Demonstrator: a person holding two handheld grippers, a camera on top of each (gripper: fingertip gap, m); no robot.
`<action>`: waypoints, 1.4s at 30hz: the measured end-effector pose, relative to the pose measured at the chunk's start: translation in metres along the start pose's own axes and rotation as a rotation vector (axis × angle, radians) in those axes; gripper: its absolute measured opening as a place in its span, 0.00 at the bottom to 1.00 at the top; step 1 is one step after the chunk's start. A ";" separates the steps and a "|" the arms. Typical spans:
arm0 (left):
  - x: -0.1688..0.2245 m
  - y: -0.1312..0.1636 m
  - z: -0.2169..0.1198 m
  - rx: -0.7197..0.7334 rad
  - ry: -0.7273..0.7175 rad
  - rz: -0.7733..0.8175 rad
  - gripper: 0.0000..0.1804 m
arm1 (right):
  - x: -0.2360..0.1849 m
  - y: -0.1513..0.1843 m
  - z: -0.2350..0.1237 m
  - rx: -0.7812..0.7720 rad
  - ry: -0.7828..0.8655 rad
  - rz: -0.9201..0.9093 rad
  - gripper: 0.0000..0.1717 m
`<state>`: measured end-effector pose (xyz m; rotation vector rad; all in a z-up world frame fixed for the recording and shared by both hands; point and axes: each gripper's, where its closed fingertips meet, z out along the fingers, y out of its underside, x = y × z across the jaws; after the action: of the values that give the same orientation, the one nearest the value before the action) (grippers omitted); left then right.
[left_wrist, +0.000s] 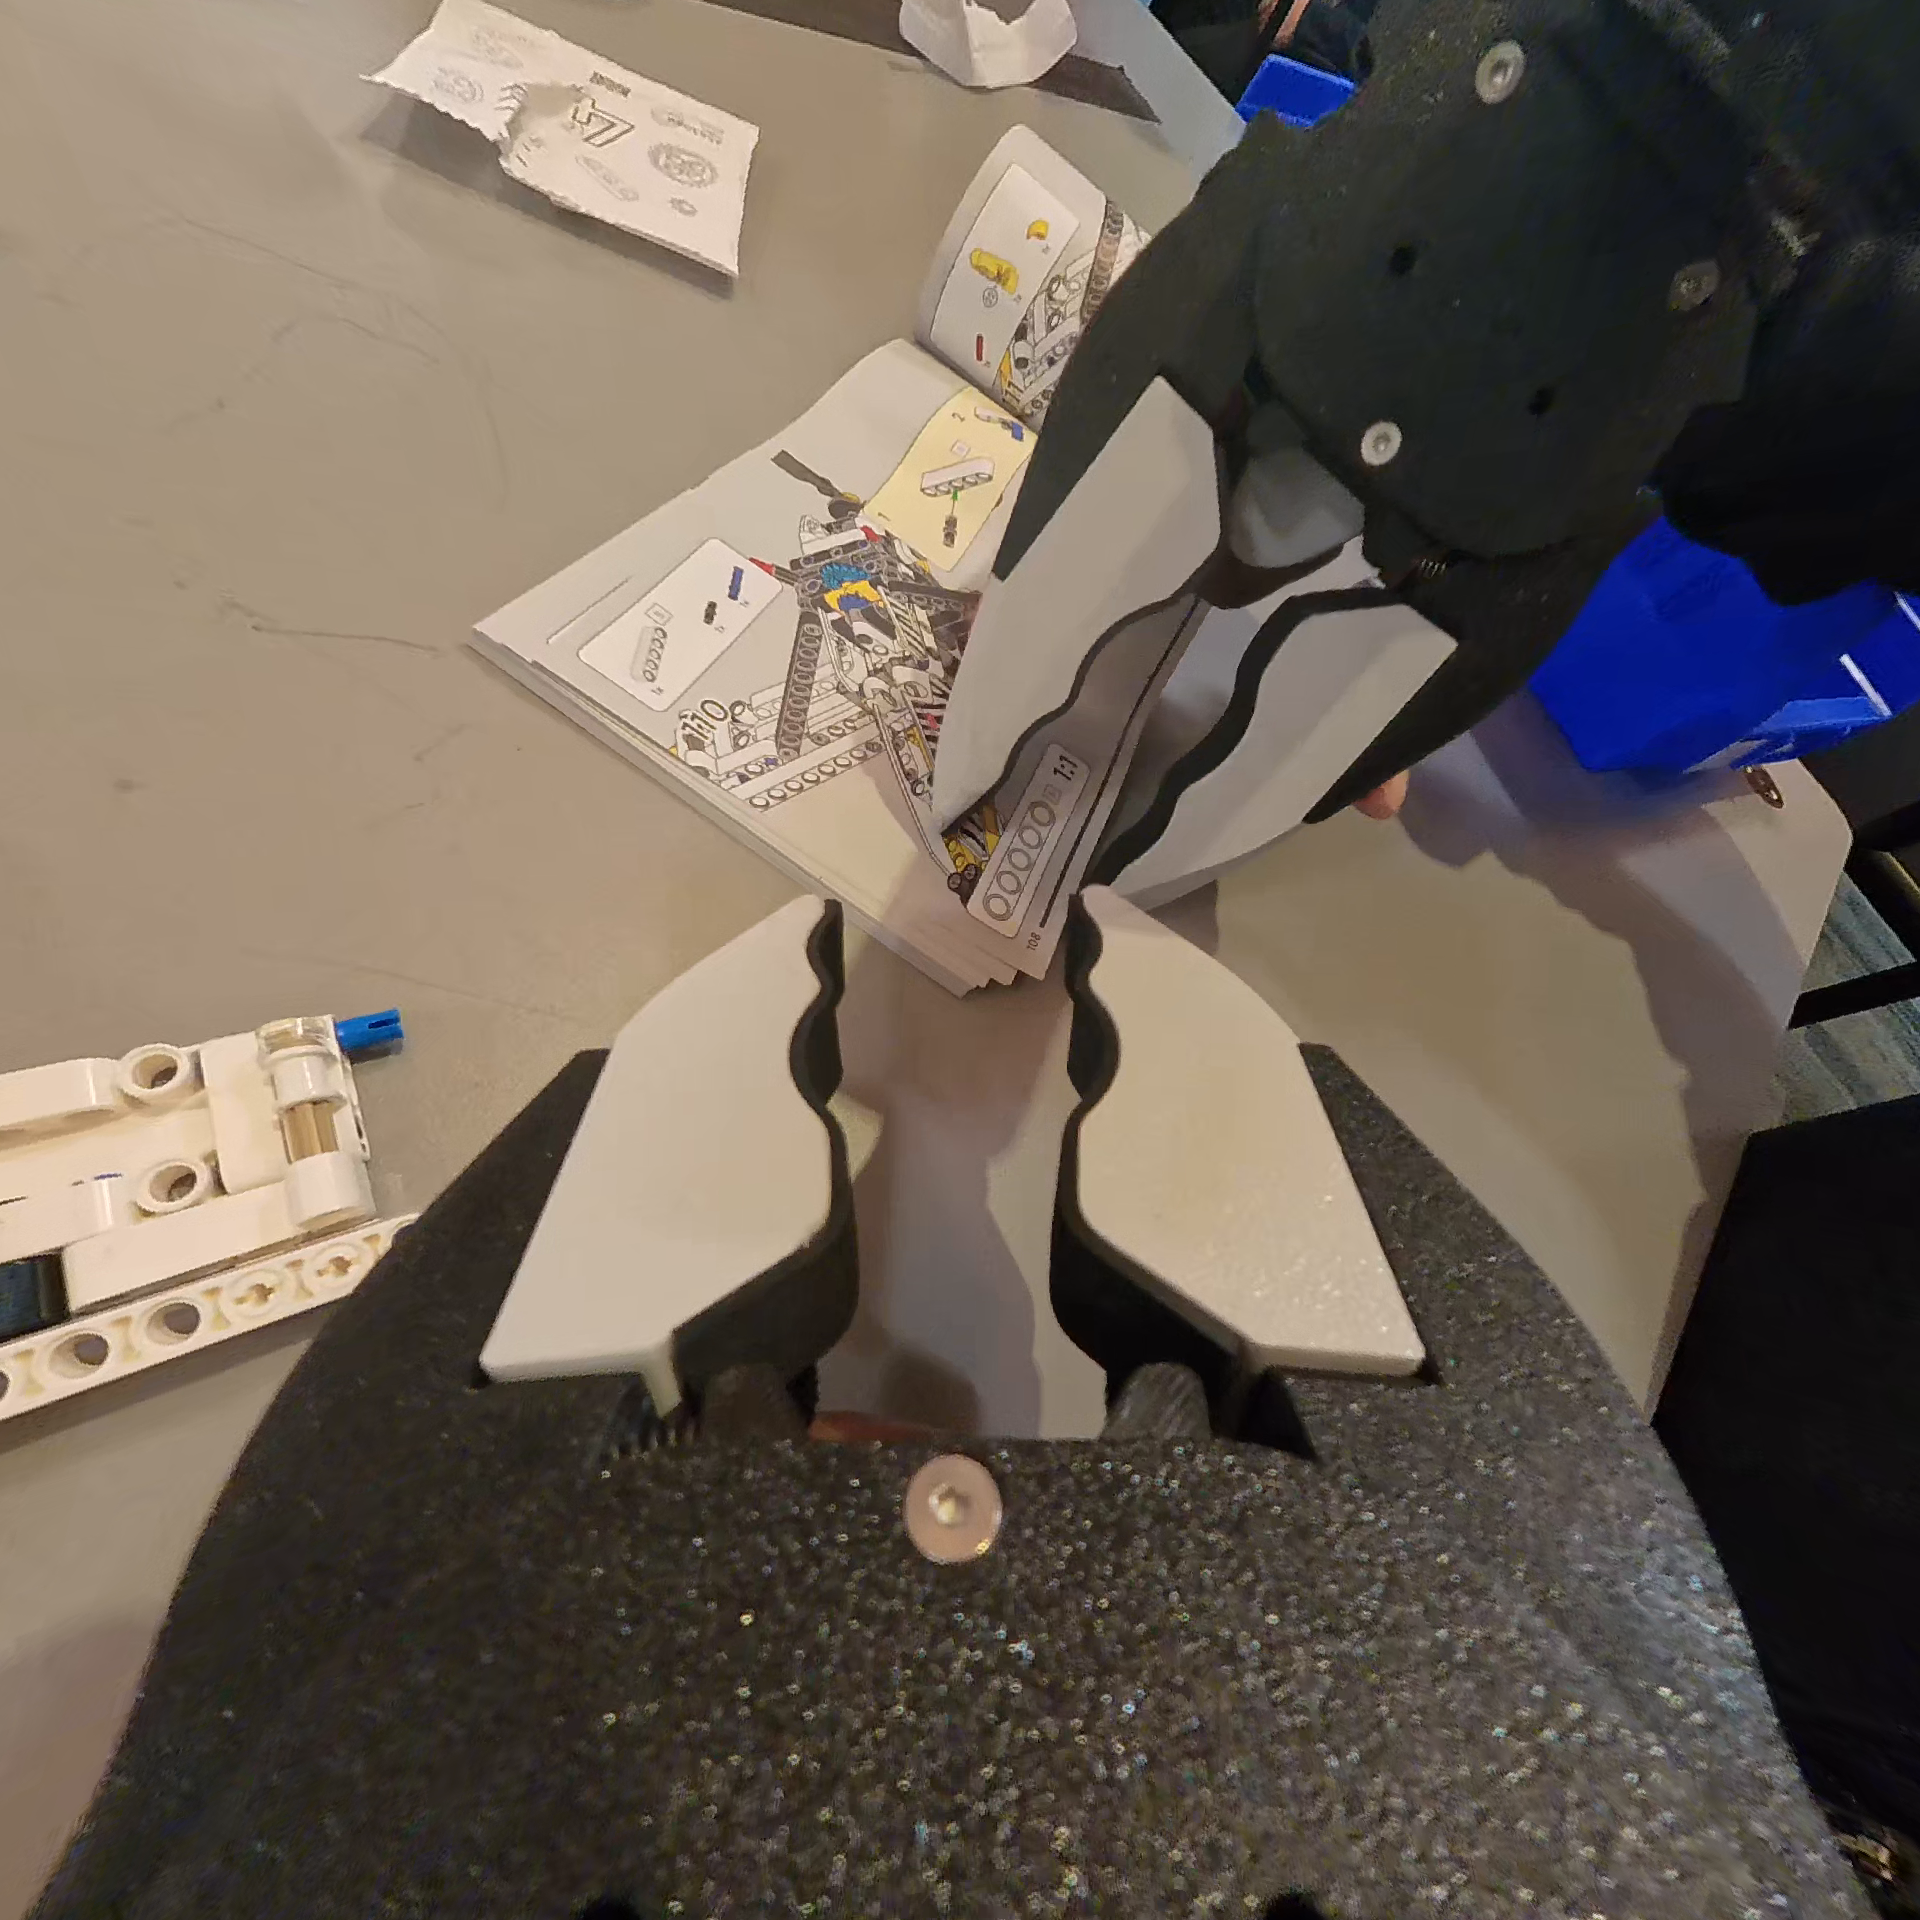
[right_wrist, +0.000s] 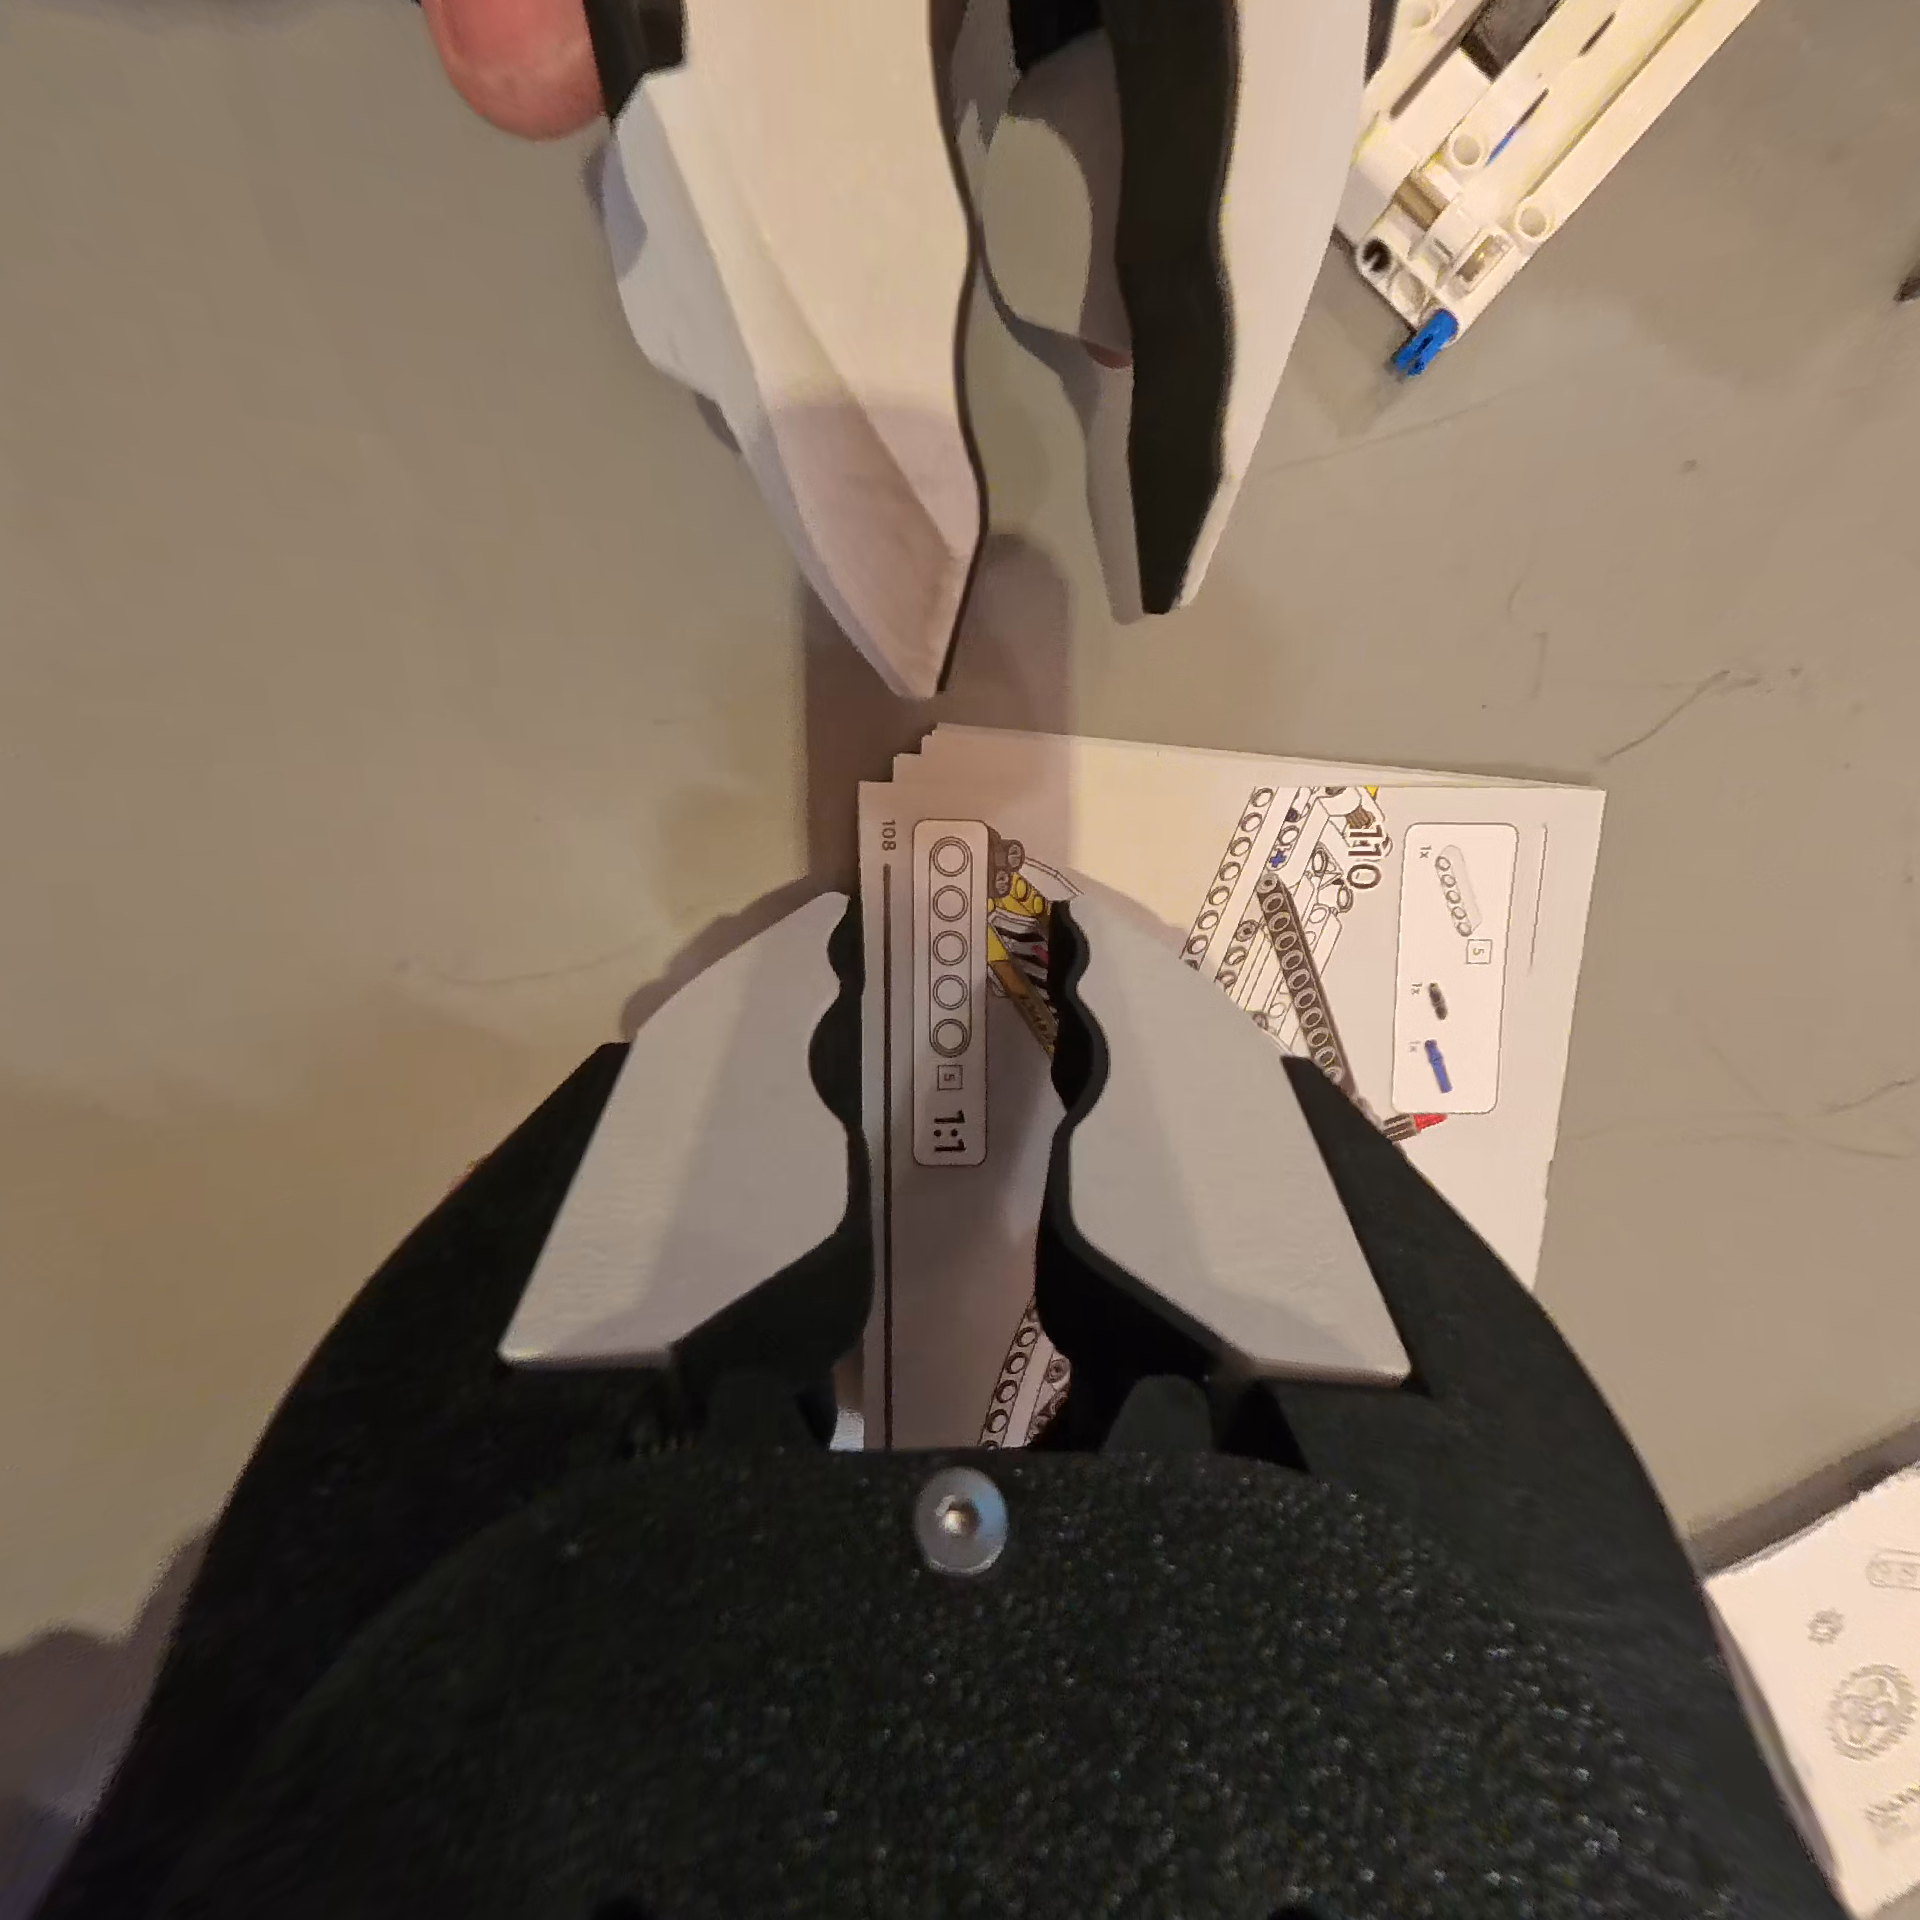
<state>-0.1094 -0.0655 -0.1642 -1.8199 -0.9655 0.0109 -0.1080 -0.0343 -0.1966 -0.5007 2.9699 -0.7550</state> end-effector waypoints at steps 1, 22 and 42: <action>0.000 0.000 0.000 -0.003 0.001 0.001 0.23 | 0.000 0.000 0.000 0.007 -0.008 0.012 0.19; 0.007 0.009 0.006 -0.073 0.031 0.042 0.23 | 0.003 0.001 -0.008 0.124 -0.078 0.252 0.00; 0.023 -0.028 0.057 -0.238 0.014 0.247 0.23 | 0.014 0.044 -0.090 0.239 0.403 0.820 0.00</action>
<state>-0.1349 -0.0029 -0.1595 -2.1471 -0.7518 0.0377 -0.1445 0.0389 -0.1371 0.9228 2.9002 -1.1420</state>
